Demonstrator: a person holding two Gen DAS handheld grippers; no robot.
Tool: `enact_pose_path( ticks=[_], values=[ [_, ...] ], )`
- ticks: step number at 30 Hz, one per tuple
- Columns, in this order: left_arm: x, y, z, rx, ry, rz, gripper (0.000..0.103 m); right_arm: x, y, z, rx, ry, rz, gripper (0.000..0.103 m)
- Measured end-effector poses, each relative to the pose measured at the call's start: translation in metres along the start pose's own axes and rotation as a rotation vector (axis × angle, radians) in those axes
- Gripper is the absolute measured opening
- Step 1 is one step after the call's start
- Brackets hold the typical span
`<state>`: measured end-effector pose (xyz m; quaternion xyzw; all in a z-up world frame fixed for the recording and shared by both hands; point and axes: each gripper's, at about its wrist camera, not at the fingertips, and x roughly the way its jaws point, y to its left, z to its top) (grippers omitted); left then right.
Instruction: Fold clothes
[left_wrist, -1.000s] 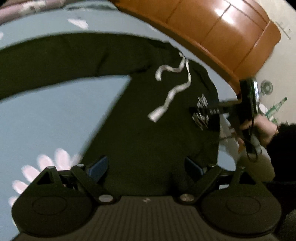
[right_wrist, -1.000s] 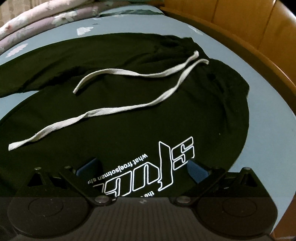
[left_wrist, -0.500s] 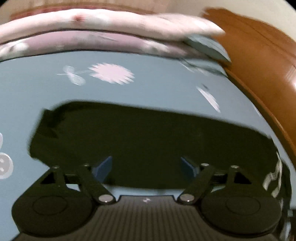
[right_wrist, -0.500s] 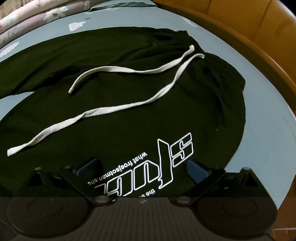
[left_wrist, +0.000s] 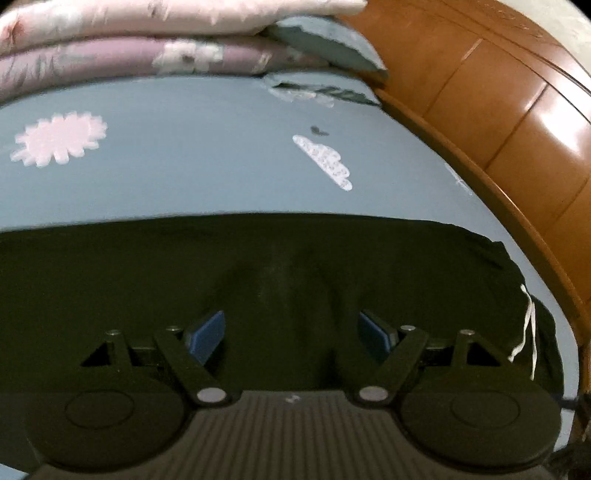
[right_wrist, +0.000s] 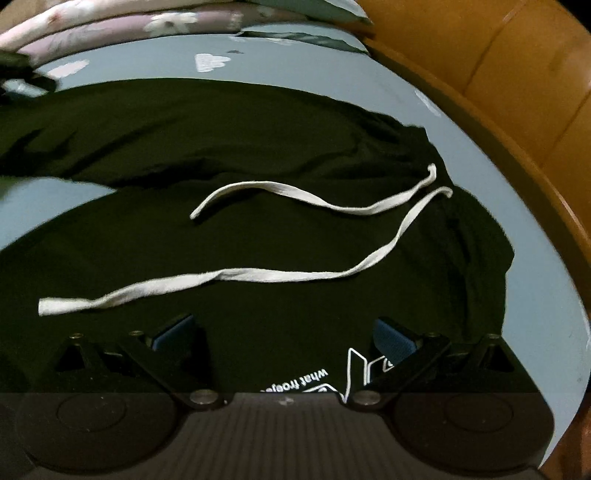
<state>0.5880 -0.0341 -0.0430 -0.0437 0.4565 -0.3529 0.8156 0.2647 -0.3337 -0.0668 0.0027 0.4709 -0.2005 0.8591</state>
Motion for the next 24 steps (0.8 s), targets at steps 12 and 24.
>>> enact_pose_path(
  ticks=[12,24],
  values=[
    [-0.004,0.035,-0.015,-0.088,-0.014,0.016,0.078,0.016,-0.013,-0.007,0.096,0.013,0.061,0.103],
    [-0.007,0.101,0.000,-0.013,-0.053,0.419,0.079,0.020,-0.018,-0.011,0.160,0.025,0.061,0.103]
  ],
)
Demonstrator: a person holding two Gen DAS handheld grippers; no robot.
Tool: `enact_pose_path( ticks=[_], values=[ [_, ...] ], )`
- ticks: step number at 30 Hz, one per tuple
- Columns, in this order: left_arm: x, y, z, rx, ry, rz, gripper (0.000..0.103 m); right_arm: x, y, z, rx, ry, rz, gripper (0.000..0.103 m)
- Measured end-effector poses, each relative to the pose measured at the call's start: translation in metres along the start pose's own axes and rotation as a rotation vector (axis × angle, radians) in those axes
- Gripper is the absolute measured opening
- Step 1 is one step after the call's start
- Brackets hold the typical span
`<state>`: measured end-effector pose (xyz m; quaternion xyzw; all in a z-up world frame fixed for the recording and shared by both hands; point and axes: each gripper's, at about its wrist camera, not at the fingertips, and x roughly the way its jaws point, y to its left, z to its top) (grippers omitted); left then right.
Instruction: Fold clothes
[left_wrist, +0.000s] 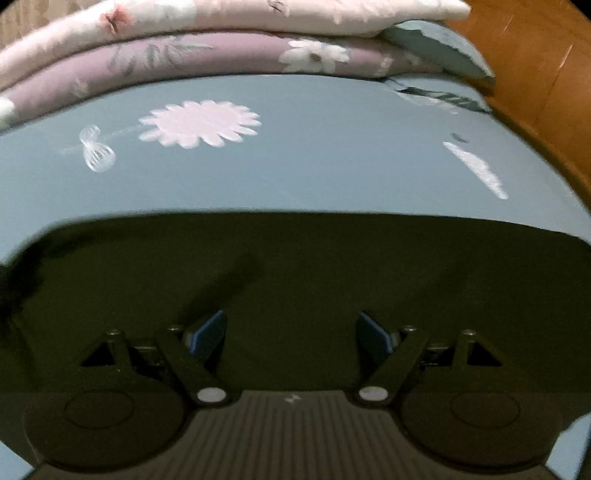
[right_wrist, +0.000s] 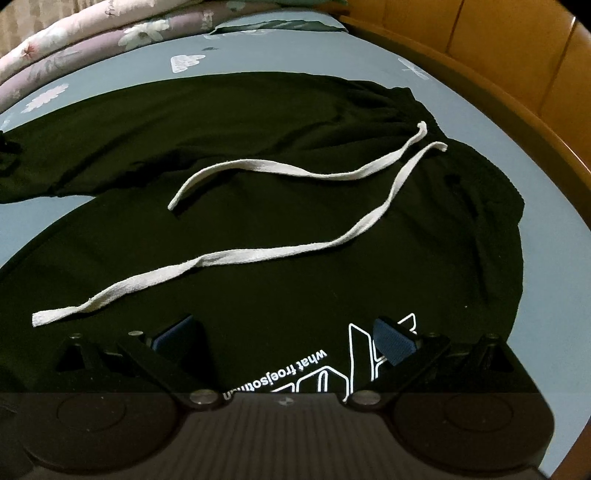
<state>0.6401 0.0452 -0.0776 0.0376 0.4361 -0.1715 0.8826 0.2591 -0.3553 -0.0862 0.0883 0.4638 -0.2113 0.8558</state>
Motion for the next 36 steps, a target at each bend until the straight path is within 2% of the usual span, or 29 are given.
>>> enact_pose_path(
  ticks=[1,3,5,9,12,16,20,23,24,36],
  values=[
    [-0.003,-0.002,0.002,-0.004,0.009,0.011,0.079,0.000,0.000,0.000,0.003,0.001,-0.004,0.103],
    [-0.013,-0.001,0.004,-0.014,0.009,-0.054,0.079,-0.002,0.002,0.001,-0.001,0.000,-0.008,0.103],
    [-0.025,0.001,-0.001,0.007,-0.032,-0.093,0.081,-0.003,0.005,0.002,-0.013,-0.002,-0.010,0.103],
    [-0.008,0.020,0.000,-0.034,-0.006,-0.006,0.081,-0.002,0.009,0.003,-0.031,0.005,-0.013,0.103],
    [-0.001,0.039,0.005,-0.090,-0.035,-0.006,0.081,-0.001,0.012,0.003,-0.040,0.012,-0.016,0.103],
    [0.015,0.048,0.023,-0.078,-0.037,0.086,0.082,-0.001,0.010,0.003,-0.029,0.021,-0.025,0.103],
    [0.025,0.056,0.037,-0.096,-0.039,0.111,0.088,0.000,0.009,0.002,-0.024,0.027,-0.034,0.103],
    [0.021,0.058,0.042,-0.136,-0.029,0.110,0.087,0.000,0.009,0.003,-0.018,0.029,-0.036,0.103],
    [0.018,0.055,0.042,-0.137,-0.025,0.099,0.086,-0.001,0.010,0.003,-0.023,0.026,-0.038,0.103],
    [-0.048,-0.106,-0.018,0.250,-0.012,-0.315,0.087,0.000,0.017,0.005,-0.032,0.006,-0.026,0.103]
  ],
)
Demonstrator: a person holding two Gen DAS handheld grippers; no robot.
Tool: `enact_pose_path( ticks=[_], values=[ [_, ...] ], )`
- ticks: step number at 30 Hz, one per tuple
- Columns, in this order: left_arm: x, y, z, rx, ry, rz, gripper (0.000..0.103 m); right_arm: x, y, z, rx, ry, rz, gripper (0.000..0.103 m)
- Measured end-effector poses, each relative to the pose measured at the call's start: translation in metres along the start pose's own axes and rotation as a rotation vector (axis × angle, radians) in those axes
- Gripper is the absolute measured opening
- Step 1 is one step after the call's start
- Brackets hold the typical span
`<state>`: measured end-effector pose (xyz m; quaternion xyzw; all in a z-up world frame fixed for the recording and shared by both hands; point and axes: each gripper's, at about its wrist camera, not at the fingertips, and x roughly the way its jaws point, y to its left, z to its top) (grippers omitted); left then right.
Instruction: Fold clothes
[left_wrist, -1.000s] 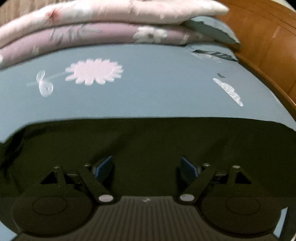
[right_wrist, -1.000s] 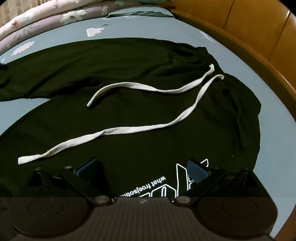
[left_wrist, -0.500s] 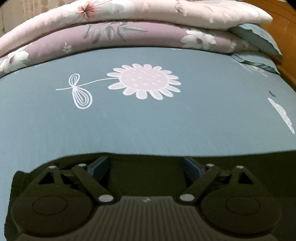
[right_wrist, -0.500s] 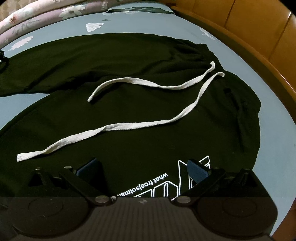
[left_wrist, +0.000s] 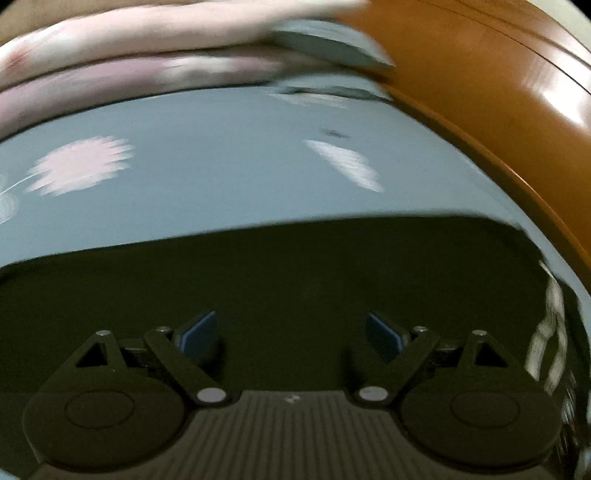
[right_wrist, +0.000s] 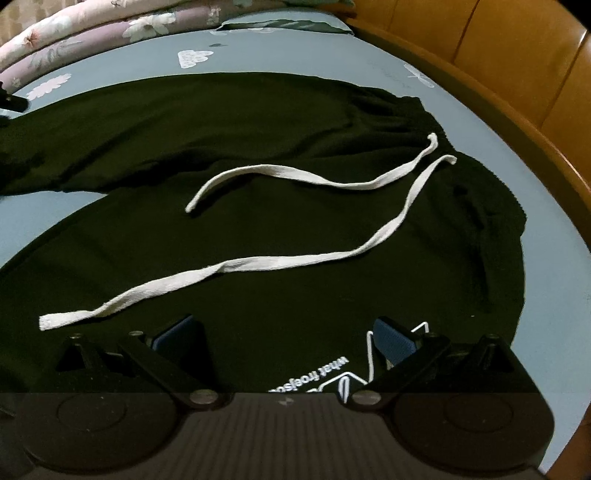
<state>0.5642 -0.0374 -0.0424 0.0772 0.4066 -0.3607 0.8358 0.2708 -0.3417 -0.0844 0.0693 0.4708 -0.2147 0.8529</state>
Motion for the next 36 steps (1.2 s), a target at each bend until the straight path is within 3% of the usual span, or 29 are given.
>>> enact_pose_path(
  ticks=[2,4,7,9,10,16,19,24,32,36],
  values=[
    [0.000,-0.030,-0.003,0.072,0.002,-0.056,0.088,-0.002,0.001,0.000,-0.002,-0.003,0.007,0.103],
    [0.010,-0.058,-0.007,0.183,0.002,-0.033,0.088,-0.004,0.002,-0.002,-0.012,-0.008,0.005,0.103],
    [0.028,-0.075,-0.012,0.266,0.035,-0.003,0.088,-0.005,0.000,-0.004,-0.010,-0.010,0.001,0.103],
    [0.041,-0.071,-0.018,0.286,0.077,0.074,0.088,-0.004,-0.003,-0.005,0.000,-0.007,0.004,0.103],
    [0.045,-0.066,-0.020,0.280,0.098,0.124,0.089,-0.003,-0.004,-0.006,0.004,-0.005,0.005,0.103],
    [0.026,-0.034,-0.014,0.133,0.084,0.147,0.088,0.000,-0.013,-0.007,0.039,-0.005,0.018,0.103],
    [0.020,-0.042,-0.011,0.154,0.063,0.092,0.089,0.001,-0.013,-0.005,0.052,-0.009,0.023,0.103],
    [0.038,-0.068,-0.017,0.242,0.107,0.052,0.089,-0.001,-0.010,-0.006,0.035,-0.010,0.026,0.103],
    [0.019,-0.039,-0.027,0.171,0.112,0.148,0.091,-0.005,-0.019,-0.003,0.052,-0.018,0.009,0.103],
    [0.006,-0.022,-0.032,0.124,0.108,0.195,0.091,-0.012,-0.019,0.012,0.053,-0.066,0.057,0.103]
  ],
)
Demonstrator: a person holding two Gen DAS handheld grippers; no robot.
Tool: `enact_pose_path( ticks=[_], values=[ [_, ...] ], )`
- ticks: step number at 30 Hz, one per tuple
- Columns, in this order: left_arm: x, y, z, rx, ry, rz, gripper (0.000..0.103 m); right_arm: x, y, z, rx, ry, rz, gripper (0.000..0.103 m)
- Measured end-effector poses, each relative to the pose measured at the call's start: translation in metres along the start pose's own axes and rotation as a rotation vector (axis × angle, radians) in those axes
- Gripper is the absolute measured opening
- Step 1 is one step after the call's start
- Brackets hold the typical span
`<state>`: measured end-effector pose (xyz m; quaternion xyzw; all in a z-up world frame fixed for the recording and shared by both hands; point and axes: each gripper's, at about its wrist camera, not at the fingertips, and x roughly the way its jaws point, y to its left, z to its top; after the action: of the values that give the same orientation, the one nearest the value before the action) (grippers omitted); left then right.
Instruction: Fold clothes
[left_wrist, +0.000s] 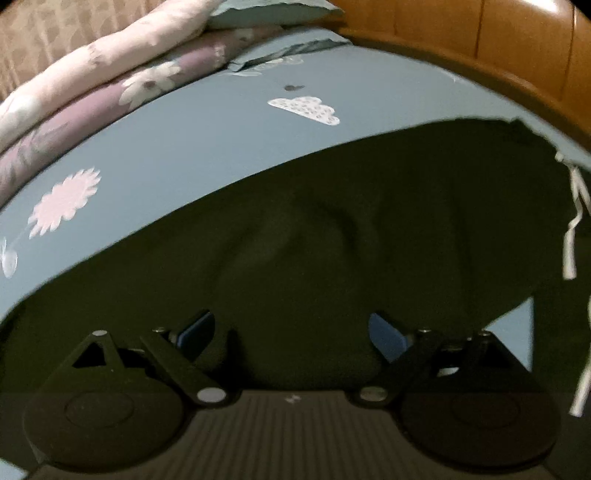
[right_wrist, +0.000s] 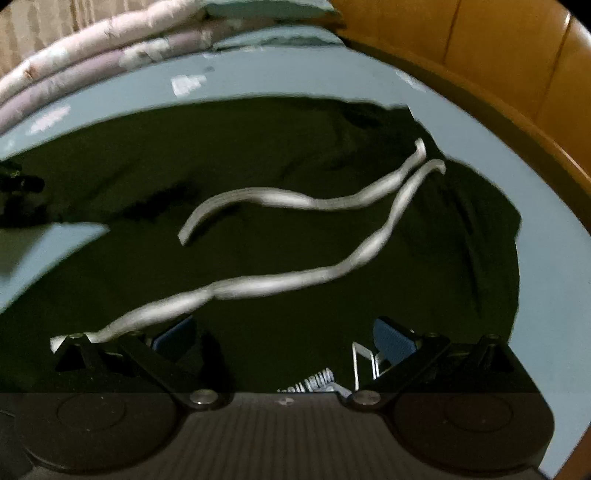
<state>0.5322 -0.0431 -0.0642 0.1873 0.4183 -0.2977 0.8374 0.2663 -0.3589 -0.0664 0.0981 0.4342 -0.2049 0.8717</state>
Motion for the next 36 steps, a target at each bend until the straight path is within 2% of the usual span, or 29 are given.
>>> enact_pose_path(
  ticks=[7,10,15,17,20,24,29,32,33,36],
  values=[
    [-0.015,0.033,-0.015,-0.092,0.007,0.074,0.091,0.007,0.006,0.060,0.042,-0.129,0.156,0.103],
    [-0.016,0.051,-0.028,-0.175,0.029,0.071,0.091,0.025,0.018,0.084,0.044,-0.125,0.259,0.103],
    [-0.015,0.071,-0.042,-0.220,0.015,0.067,0.091,0.063,0.050,0.106,0.014,-0.086,0.367,0.103],
    [-0.013,0.082,-0.049,-0.254,0.010,0.043,0.091,0.081,0.059,0.104,0.006,-0.044,0.364,0.103],
    [-0.014,0.101,-0.059,-0.298,0.003,0.023,0.091,0.090,0.063,0.093,0.013,-0.008,0.311,0.103],
    [-0.026,0.128,-0.065,-0.382,-0.011,-0.008,0.091,0.068,0.061,0.080,0.010,-0.023,0.286,0.103],
    [-0.038,0.170,-0.079,-0.572,-0.059,-0.035,0.091,0.045,0.058,0.063,0.021,-0.036,0.279,0.103],
    [-0.039,0.188,-0.092,-0.604,-0.066,-0.046,0.091,0.040,0.059,0.058,0.033,-0.030,0.278,0.103],
    [-0.041,0.193,-0.094,-0.605,-0.072,-0.038,0.090,0.038,0.058,0.057,0.039,-0.029,0.280,0.103],
    [-0.051,0.207,-0.095,-0.622,-0.052,0.078,0.090,0.033,0.054,0.057,0.048,-0.036,0.263,0.103]
  ],
)
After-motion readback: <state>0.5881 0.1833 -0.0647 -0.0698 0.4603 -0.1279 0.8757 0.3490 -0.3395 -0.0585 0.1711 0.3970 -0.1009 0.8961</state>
